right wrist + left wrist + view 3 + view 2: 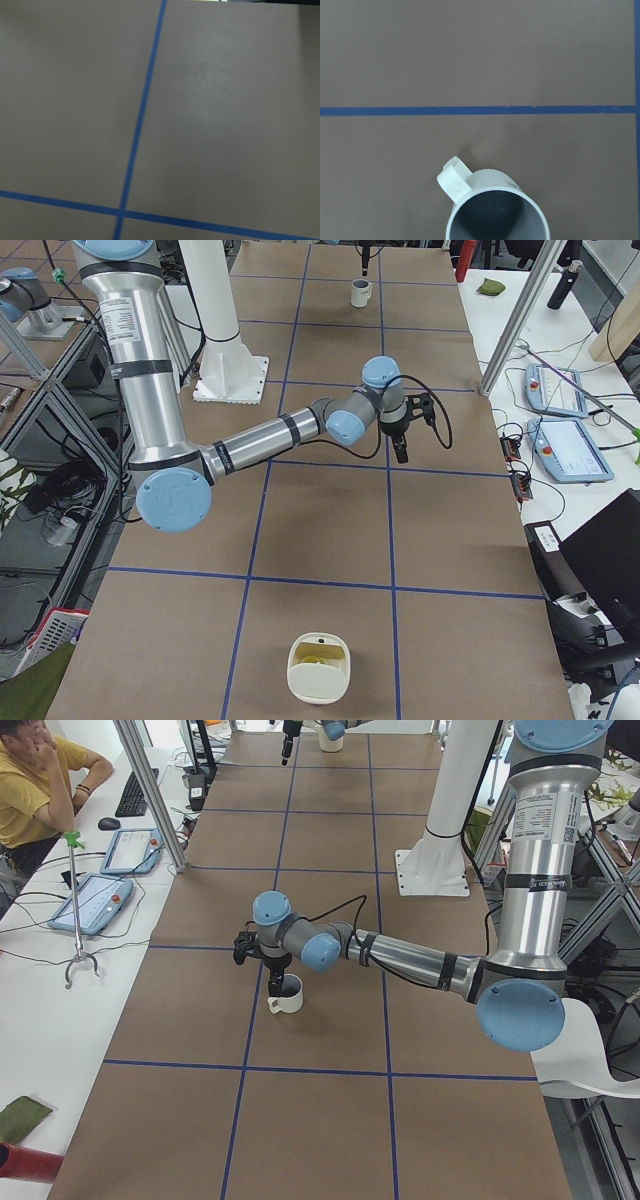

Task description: Left arm hands cup to right arm to dump lemon

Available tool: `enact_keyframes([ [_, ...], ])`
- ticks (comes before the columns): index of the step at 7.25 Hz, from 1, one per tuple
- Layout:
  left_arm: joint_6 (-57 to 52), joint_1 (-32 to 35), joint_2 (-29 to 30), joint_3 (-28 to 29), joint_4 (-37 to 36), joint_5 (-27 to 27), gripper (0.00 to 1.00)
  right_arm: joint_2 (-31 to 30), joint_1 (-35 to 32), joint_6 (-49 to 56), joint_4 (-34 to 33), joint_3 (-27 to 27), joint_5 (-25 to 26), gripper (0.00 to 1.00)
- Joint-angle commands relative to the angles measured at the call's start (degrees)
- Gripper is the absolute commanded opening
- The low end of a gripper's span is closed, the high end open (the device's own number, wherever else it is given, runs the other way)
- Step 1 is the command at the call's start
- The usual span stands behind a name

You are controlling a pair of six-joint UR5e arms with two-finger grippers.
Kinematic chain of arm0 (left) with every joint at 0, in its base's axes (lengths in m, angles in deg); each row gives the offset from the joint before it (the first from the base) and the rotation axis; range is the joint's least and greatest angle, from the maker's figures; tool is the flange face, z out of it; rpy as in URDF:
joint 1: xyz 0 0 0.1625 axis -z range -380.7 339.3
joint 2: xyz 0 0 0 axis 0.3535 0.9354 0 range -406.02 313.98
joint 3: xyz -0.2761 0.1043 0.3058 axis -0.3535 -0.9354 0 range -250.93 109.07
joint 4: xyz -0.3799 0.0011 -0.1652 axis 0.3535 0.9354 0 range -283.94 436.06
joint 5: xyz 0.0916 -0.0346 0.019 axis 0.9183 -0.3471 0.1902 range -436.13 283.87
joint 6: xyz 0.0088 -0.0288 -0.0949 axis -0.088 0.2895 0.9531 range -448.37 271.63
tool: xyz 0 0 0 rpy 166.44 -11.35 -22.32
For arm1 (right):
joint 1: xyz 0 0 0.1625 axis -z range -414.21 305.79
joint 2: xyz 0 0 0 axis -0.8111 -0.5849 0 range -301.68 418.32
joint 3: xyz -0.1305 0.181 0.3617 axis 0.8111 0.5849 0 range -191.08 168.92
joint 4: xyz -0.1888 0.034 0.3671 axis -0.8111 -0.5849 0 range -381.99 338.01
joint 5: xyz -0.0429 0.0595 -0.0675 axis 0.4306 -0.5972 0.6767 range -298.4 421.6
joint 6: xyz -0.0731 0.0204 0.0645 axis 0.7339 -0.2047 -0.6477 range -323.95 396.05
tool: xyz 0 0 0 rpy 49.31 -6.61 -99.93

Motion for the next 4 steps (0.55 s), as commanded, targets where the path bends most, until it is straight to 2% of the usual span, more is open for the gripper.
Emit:
enact_keyframes([
  [1, -8.8, 5.0, -0.1, 2.5, -1.1, -0.1, 1.0, -7.8, -9.5, 13.9, -1.5, 0.0, -7.6, 1.0],
  [2, -14.8, 8.2, 0.1, 4.4, -4.1, -0.1, 1.0, -10.0, -12.1, 18.0, -4.2, -0.3, -8.8, 1.0],
  [3, -20.0, 10.9, 0.2, 6.0, -5.6, -0.2, 1.0, -13.0, -14.7, 28.6, -5.3, -0.1, -8.8, 1.0],
  [4, -21.0, 12.1, 0.2, 7.7, -5.6, -1.7, 1.0, -13.8, -16.9, 36.9, -9.4, -0.3, -8.8, 1.0],
])
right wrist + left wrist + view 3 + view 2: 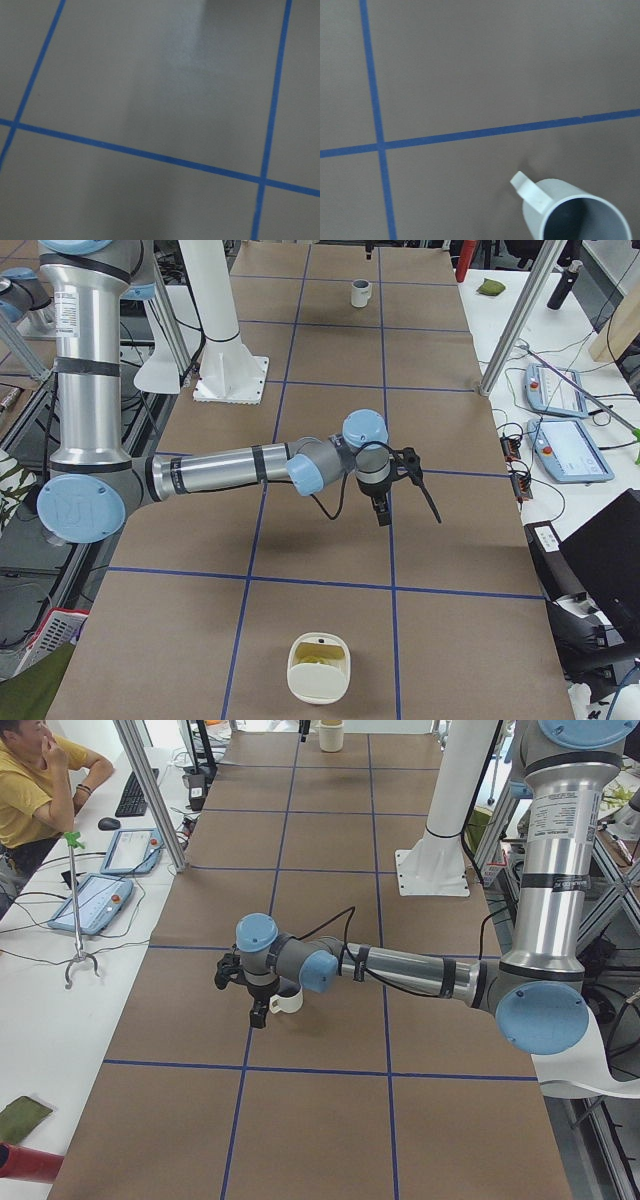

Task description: Left arm hands cup to right arm to dump lemon

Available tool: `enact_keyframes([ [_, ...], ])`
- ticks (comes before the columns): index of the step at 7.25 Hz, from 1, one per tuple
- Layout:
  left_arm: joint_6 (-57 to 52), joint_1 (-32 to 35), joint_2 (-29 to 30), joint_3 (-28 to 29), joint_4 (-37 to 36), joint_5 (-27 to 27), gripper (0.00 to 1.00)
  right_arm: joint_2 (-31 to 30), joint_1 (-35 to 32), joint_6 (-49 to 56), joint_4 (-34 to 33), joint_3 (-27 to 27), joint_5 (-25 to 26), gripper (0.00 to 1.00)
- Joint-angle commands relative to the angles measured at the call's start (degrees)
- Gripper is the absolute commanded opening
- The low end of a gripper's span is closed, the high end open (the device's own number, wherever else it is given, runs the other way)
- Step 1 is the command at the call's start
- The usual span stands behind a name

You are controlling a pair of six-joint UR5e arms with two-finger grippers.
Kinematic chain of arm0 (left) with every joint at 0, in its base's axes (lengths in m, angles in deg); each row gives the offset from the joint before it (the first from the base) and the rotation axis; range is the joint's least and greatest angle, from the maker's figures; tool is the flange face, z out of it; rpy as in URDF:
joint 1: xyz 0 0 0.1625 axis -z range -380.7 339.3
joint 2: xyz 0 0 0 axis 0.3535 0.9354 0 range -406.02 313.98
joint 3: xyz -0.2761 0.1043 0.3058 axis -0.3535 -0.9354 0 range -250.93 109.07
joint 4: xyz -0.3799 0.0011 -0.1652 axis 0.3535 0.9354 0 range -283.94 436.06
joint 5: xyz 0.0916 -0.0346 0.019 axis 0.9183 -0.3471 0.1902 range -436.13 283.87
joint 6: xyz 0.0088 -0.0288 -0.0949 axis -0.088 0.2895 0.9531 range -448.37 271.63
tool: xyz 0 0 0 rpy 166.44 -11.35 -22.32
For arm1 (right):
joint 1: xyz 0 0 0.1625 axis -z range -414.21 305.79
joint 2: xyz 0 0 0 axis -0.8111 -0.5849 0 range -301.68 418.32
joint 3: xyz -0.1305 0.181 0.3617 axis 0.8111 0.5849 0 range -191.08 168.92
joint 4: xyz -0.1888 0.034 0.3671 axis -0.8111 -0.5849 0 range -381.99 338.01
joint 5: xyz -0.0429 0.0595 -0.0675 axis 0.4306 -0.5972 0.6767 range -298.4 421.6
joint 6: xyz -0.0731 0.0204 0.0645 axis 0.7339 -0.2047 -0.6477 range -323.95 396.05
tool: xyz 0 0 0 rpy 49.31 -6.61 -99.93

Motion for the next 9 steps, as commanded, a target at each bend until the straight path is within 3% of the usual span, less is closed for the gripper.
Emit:
enact_keyframes([
  [1, -3.5, 3.4, 0.0, 2.5, -1.4, -2.2, 1.0, -2.0, -4.6, 16.1, -8.5, -0.4, -0.4, 1.0],
  [3, -3.5, 6.3, 0.6, 1.2, -7.7, -3.5, 1.0, -1.9, -6.0, 24.0, -16.9, -2.0, -0.1, 1.0],
  [5, -3.5, 6.4, 1.7, 0.8, -9.7, -3.2, 1.0, -1.0, -5.0, 24.5, -26.1, -5.9, 0.2, 1.0],
  [9, -3.5, 6.6, 0.0, -0.7, -9.2, -2.9, 1.0, -1.2, -5.2, 24.3, -27.1, -6.3, -0.9, 1.0],
])
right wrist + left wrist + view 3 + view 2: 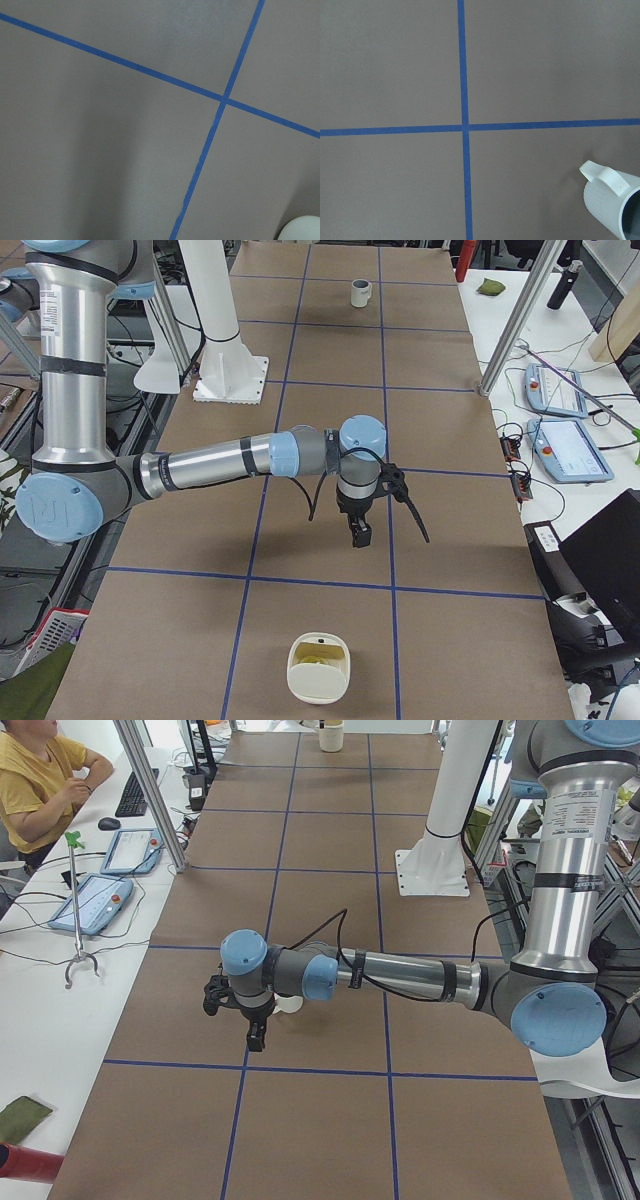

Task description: Left arm hands cup to right arm to dump lemon

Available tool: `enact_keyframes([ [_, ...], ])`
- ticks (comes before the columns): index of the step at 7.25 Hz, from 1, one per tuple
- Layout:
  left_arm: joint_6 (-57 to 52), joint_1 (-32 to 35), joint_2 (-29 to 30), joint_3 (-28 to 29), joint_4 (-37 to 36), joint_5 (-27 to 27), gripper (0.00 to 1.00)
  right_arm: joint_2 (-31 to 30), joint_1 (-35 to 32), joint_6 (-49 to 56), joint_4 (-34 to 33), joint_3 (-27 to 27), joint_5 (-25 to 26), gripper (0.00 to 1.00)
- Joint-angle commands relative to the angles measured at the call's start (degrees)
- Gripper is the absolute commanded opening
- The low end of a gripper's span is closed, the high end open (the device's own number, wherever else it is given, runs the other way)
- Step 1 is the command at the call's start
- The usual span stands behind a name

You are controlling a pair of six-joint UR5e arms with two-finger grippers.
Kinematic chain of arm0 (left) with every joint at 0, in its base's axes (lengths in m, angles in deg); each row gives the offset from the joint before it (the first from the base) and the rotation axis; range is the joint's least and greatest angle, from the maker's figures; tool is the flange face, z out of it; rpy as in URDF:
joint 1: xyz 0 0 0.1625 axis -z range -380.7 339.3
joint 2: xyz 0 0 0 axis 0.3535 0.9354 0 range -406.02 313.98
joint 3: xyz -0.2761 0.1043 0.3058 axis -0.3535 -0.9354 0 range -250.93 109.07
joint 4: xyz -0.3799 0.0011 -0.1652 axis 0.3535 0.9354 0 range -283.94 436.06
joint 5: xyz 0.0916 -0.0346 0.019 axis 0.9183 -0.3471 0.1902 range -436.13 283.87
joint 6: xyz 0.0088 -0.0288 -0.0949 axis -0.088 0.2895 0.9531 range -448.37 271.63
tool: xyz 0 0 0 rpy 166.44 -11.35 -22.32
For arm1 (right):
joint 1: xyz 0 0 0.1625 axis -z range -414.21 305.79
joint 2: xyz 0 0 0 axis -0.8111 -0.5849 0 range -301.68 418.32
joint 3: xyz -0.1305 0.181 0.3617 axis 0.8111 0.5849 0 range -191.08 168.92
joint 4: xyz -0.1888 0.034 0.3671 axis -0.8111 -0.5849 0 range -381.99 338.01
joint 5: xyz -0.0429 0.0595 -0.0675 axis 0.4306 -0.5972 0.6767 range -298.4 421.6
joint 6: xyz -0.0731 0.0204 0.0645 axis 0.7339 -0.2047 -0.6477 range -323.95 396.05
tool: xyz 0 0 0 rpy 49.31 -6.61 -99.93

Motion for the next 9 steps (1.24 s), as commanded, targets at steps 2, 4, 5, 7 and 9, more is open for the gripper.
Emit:
enact_keyframes([
  [2, 0.7, -0.2, -0.3, 0.0, -0.4, 0.0, 1.0, -0.9, 0.0, 0.1, 0.3, -0.4, -0.2, 1.0],
  [4, 0.7, -0.1, -0.3, -0.3, -0.4, 0.1, 1.0, -0.8, 0.1, -0.2, 0.3, -0.4, 0.0, 1.0],
  [5, 0.7, -0.1, -0.5, -0.3, -0.4, 0.1, 1.0, -0.8, 0.1, -0.4, 0.4, -0.3, 0.1, 1.0],
  [7, 0.7, 0.0, -0.5, -1.1, -0.4, -0.5, 1.0, -0.7, 0.1, -0.6, 0.3, -0.4, -0.1, 1.0],
  [9, 0.7, 0.0, -0.7, -1.7, -0.4, -0.3, 1.0, -0.8, 0.1, -0.7, 0.3, -0.4, -0.1, 1.0],
])
